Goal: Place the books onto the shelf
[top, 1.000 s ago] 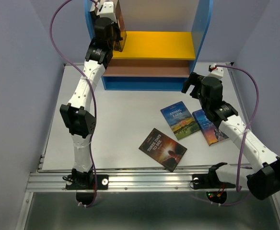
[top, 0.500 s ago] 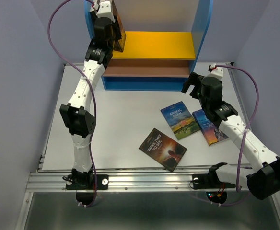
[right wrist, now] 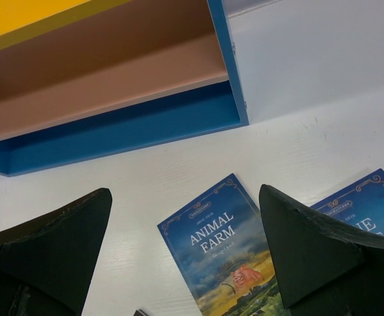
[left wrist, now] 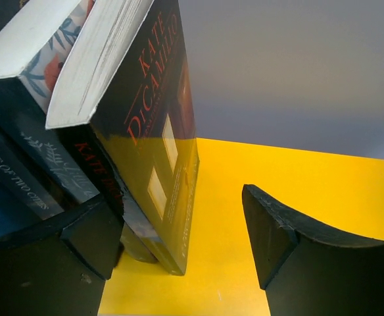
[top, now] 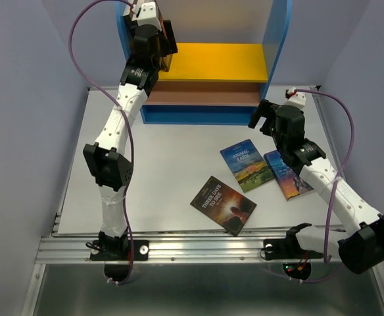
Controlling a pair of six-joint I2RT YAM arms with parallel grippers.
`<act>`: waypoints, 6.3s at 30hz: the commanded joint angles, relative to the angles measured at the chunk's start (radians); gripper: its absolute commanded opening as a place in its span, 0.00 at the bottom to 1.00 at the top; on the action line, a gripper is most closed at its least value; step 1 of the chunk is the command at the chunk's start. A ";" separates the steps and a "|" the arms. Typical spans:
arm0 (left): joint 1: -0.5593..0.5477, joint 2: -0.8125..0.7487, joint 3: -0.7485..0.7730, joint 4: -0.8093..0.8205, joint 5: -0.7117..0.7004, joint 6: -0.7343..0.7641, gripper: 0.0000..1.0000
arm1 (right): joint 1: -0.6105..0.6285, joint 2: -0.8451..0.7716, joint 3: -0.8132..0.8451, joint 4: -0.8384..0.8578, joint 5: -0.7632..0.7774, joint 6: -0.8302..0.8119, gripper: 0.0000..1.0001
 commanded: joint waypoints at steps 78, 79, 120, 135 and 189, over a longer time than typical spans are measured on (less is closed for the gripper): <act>-0.277 -1.222 -1.728 -0.153 0.097 -0.831 0.99 | 0.372 0.661 -0.093 0.164 -0.526 0.326 1.00; -0.277 -1.224 -1.737 -0.153 0.105 -0.843 0.99 | 0.372 0.658 -0.077 0.165 -0.527 0.324 1.00; -0.076 -0.813 -1.742 0.249 0.165 -0.778 0.99 | 0.325 0.641 -0.025 0.084 -0.855 0.057 0.96; -0.085 -0.864 -1.883 0.236 0.311 -0.920 0.99 | 0.325 0.731 0.010 0.079 -0.805 0.200 0.83; -0.079 -0.713 -1.860 0.230 0.344 -0.874 0.40 | 0.325 0.666 0.084 0.215 -1.009 0.258 0.32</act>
